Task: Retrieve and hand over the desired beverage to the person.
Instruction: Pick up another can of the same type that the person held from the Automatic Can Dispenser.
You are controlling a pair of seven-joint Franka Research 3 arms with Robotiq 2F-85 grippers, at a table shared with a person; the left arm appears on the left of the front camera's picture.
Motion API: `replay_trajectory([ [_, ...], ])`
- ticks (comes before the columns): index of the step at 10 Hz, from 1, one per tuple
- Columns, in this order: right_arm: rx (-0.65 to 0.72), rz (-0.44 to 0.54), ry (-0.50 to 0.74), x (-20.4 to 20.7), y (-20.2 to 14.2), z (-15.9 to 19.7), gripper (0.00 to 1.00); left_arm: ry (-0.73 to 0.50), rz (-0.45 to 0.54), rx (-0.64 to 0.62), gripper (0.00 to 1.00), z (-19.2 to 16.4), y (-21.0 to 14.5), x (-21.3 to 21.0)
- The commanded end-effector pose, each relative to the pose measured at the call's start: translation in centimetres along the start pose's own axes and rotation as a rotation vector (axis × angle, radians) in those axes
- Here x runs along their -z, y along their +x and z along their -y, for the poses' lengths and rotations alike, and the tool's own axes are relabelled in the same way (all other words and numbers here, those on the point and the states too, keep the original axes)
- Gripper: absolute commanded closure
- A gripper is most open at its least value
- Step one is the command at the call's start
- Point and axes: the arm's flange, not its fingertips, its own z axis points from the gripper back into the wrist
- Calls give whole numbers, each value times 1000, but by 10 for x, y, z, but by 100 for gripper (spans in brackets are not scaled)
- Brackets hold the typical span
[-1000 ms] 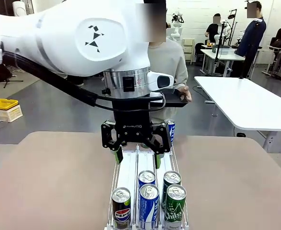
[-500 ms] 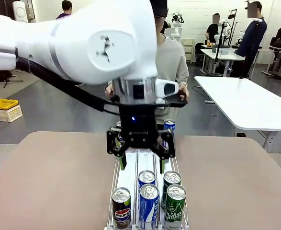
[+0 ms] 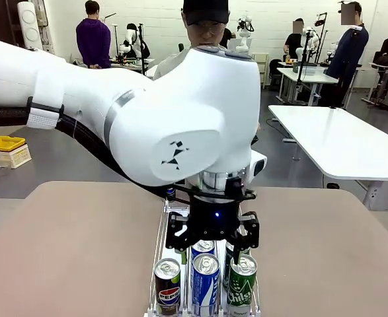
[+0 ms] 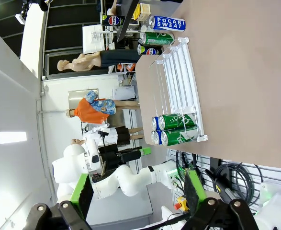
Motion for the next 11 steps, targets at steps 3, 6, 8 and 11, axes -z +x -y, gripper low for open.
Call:
replay_trajectory([
  [3,-13,1,25,1,0,0,0,-65,14,-103,0,-2,-4,20],
  [6,-13,1,25,1,0,0,0,-55,-25,-75,0,-3,2,32],
  [8,-13,1,25,1,0,0,0,-52,-33,-73,0,-8,7,37],
  [11,-13,1,25,1,0,0,0,-60,-39,-49,0,-15,17,44],
])
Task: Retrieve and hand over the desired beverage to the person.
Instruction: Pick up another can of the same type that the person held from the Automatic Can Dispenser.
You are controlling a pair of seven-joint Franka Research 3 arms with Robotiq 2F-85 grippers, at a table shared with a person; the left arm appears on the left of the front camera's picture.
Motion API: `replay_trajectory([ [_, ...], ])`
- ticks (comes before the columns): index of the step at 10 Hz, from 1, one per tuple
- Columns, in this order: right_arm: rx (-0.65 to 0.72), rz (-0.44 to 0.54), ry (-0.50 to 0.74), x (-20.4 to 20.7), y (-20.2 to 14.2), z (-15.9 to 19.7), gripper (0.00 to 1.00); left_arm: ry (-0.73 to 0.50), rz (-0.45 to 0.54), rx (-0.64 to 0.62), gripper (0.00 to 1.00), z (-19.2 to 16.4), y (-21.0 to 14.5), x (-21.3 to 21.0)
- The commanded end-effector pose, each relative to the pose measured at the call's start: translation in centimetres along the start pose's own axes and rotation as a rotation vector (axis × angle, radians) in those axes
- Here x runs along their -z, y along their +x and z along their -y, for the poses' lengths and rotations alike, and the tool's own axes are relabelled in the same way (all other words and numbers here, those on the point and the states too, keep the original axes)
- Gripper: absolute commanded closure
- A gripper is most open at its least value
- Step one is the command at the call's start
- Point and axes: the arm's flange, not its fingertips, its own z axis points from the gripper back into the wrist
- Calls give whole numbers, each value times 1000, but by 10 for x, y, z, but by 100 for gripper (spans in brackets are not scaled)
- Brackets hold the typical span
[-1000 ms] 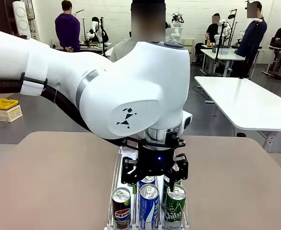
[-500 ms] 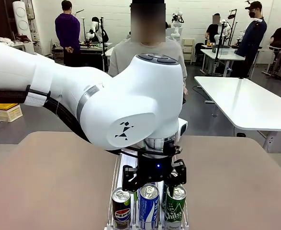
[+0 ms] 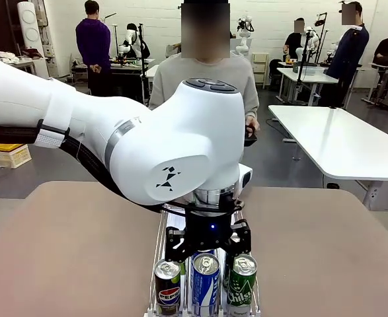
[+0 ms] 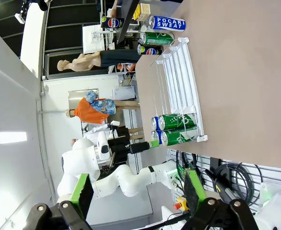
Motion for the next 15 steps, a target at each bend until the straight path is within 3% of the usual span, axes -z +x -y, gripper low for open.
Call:
replay_trajectory([
  [1,-13,1,25,1,0,0,0,-36,-17,41,0,-6,2,9],
  [9,-13,1,25,1,0,0,0,-19,-66,39,0,-8,13,28],
  [12,-13,1,25,1,0,0,0,-24,-73,49,83,-9,12,27],
  [13,-13,1,25,1,0,0,0,-26,-77,43,100,-9,13,27],
  [14,-13,1,25,1,0,0,0,-27,-83,38,100,-10,13,27],
  [15,-13,1,25,1,0,0,0,-26,-88,35,83,-10,14,27],
])
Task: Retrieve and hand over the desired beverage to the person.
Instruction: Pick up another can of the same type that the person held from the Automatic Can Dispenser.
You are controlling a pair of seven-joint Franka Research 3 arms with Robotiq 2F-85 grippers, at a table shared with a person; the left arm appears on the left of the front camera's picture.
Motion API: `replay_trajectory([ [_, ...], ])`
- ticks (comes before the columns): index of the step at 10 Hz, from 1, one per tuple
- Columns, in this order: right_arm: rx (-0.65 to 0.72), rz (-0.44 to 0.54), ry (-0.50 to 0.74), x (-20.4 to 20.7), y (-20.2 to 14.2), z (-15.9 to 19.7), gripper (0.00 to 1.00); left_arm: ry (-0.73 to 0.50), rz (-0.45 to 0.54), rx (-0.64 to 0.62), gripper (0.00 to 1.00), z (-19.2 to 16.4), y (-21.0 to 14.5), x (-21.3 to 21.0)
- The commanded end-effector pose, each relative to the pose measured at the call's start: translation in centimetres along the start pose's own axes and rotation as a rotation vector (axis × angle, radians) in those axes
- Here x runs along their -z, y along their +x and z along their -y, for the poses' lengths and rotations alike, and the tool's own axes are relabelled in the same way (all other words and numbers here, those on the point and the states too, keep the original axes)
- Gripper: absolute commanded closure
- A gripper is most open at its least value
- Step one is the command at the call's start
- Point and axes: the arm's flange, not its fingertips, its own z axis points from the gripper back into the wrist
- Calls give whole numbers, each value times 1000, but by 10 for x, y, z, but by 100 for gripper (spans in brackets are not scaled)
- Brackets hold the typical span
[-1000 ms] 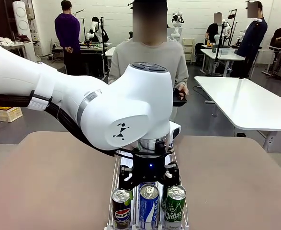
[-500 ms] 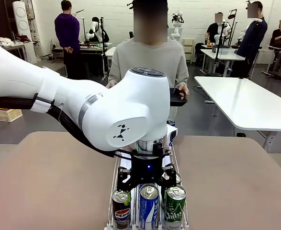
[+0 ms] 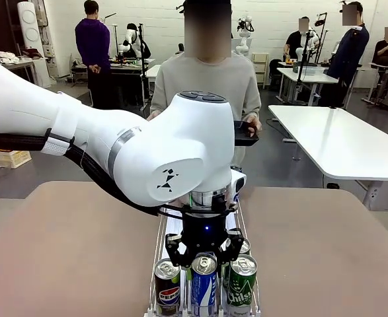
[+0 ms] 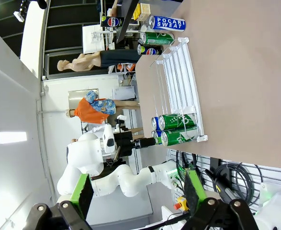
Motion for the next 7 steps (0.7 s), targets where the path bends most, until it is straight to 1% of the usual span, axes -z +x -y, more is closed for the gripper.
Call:
replay_trajectory([
  [1,-13,1,25,1,0,0,0,-18,-29,5,91,-6,-2,5],
  [2,-13,1,25,1,0,0,0,-18,-32,3,100,-6,-3,5],
  [4,-13,1,25,1,0,0,0,-17,-34,3,100,-7,-2,5],
  [5,-13,1,25,1,0,0,0,-13,-34,9,98,-7,-1,4],
  [6,-13,1,25,1,0,0,0,-17,-8,27,99,-7,-2,-12],
  [7,-13,1,25,1,0,0,0,-14,48,70,100,-5,-3,-41],
])
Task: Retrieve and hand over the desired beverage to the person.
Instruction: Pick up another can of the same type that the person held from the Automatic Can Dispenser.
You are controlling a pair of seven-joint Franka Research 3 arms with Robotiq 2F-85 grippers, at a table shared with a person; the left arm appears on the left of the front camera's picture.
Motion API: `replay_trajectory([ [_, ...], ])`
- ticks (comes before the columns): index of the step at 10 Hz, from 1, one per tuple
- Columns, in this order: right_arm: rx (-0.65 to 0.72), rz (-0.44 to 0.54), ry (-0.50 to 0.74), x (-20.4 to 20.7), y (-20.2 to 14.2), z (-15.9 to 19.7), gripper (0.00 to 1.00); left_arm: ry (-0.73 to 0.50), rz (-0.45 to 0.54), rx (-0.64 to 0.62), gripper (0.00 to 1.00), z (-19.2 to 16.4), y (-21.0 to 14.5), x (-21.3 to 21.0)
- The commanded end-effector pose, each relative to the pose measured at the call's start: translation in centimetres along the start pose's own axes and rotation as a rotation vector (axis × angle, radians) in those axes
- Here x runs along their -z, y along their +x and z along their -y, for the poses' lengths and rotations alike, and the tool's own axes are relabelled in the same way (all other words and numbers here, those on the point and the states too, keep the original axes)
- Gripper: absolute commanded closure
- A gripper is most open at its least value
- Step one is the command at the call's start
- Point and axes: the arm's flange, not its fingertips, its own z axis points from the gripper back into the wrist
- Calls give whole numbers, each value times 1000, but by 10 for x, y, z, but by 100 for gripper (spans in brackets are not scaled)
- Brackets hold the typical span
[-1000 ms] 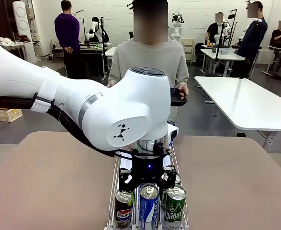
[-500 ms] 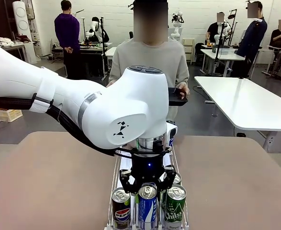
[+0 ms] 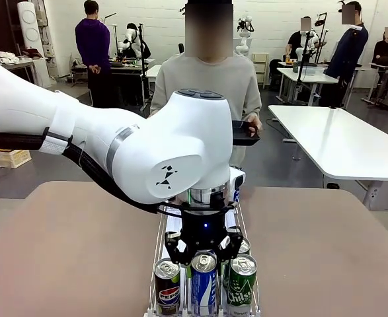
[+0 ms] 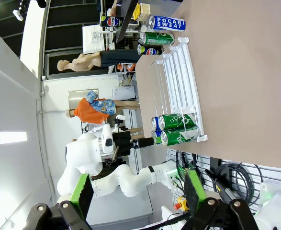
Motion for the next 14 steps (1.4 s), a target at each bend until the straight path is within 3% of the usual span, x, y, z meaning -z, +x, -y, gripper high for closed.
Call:
replay_trajectory([
  [1,-13,1,25,1,0,-1,0,79,10,78,57,-1,3,-76],
  [3,-13,1,25,1,0,-1,0,26,8,146,57,7,33,-190],
  [4,-13,1,25,1,0,-1,0,-23,74,142,57,13,38,-247],
  [6,-13,1,25,1,0,-1,0,-126,135,146,57,15,31,-312],
  [9,-13,1,25,1,0,-1,0,-130,140,135,57,18,26,-329],
  [10,-13,1,25,1,0,-1,0,-113,98,100,57,17,23,-324],
  [11,-13,1,25,1,0,-1,0,-157,135,151,57,8,25,-332],
  [14,-13,1,25,1,0,-1,0,-157,135,151,57,8,25,-332],
])
